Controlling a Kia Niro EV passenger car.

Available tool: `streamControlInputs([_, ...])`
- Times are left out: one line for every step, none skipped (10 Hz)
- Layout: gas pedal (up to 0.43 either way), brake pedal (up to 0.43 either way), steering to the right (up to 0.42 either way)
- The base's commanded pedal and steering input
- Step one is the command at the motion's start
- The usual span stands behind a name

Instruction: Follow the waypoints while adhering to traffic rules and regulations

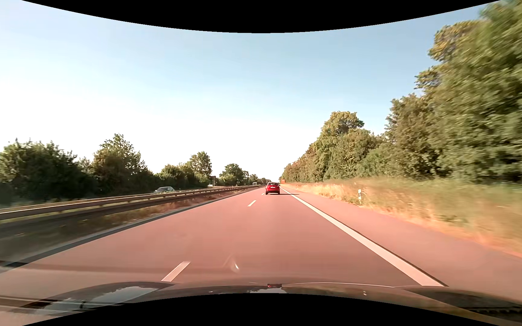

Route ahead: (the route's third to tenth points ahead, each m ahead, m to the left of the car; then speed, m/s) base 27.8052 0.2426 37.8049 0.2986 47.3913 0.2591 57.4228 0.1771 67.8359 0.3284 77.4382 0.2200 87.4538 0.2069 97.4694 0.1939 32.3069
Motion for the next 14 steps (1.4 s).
streamControlInputs([0.22, 0.006, -0.001])
streamControlInputs([0.209, 0.006, -0.001])
streamControlInputs([0.189, 0.006, -0.002])
streamControlInputs([0.189, 0.006, -0.001])
streamControlInputs([0.189, 0.006, -0.001])
streamControlInputs([0.189, 0.006, -0.001])
streamControlInputs([0.189, 0.006, -0.002])
streamControlInputs([0.189, 0.006, -0.001])
streamControlInputs([0.189, 0.006, 0.0])
streamControlInputs([0.189, 0.006, 0.0])
streamControlInputs([0.189, 0.006, 0.0])
streamControlInputs([0.189, 0.006, 0.0])
streamControlInputs([0.189, 0.006, -0.001])
streamControlInputs([0.189, 0.006, -0.001])
